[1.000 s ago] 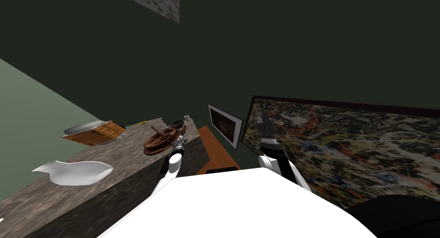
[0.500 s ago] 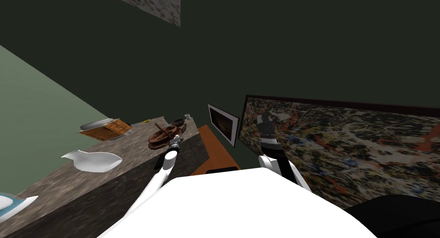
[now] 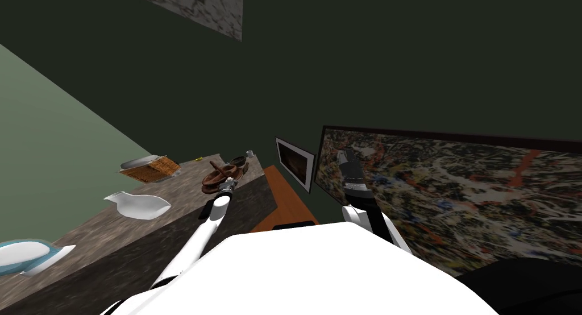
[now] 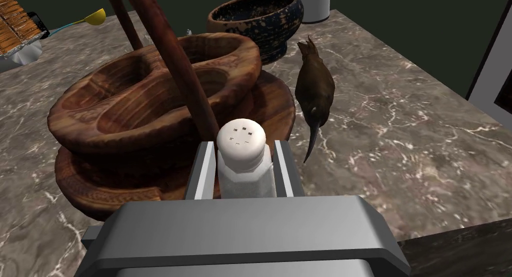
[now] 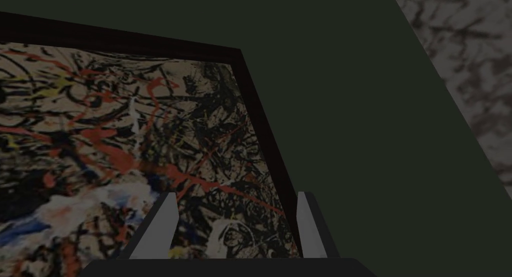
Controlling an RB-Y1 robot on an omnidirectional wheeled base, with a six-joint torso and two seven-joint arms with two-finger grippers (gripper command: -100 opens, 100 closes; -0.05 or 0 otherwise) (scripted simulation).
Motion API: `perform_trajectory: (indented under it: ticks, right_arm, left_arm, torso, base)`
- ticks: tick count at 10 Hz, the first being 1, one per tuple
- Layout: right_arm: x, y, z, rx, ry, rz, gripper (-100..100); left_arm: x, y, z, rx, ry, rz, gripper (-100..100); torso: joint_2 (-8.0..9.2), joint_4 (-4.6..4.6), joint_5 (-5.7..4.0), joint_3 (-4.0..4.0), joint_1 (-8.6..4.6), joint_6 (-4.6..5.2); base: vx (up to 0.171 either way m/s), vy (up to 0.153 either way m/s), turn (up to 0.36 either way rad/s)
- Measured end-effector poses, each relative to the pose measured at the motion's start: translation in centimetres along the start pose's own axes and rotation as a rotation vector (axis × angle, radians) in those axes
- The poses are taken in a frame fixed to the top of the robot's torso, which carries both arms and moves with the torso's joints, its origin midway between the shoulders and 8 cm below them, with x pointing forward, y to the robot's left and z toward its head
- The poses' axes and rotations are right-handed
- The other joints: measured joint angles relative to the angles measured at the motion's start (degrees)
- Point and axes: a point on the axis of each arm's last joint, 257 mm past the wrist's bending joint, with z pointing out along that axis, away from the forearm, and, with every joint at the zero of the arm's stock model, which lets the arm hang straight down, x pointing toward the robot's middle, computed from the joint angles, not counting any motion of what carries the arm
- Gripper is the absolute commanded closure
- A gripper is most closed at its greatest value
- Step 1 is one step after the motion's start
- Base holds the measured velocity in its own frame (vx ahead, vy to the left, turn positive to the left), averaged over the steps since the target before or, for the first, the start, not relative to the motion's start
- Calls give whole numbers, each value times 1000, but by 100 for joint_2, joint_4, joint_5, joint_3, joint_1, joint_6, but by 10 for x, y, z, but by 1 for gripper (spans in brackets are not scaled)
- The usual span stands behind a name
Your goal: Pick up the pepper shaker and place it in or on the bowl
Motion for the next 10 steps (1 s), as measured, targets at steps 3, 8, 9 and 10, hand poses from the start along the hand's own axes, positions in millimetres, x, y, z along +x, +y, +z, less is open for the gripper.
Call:
perform_trajectory:
  ticks: [3,8,9,10]
  right_arm:
    - [0,0,0,0,0,0,0]
    - [0,0,0,0,0,0,0]
    - [0,0,0,0,0,0,0]
    - [0,0,0,0,0,0,0]
  left_arm:
    - [12,-19,20,20,-2,3,100]
    - [33,-45,49,55,2,8,100]
    - [39,-51,54,66,3,-9,100]
    - [45,-55,59,73,4,-14,100]
  torso:
    - [-6,10,-11,2,10,-5]
    - [-42,17,-19,-12,75,-20]
    - [-52,20,-23,-15,84,-22]
    - [-65,22,-25,-21,96,-20]
  base:
    - [-24,18,4]
    - [-6,48,-2]
    - [25,66,-8]
    - [28,52,-12]
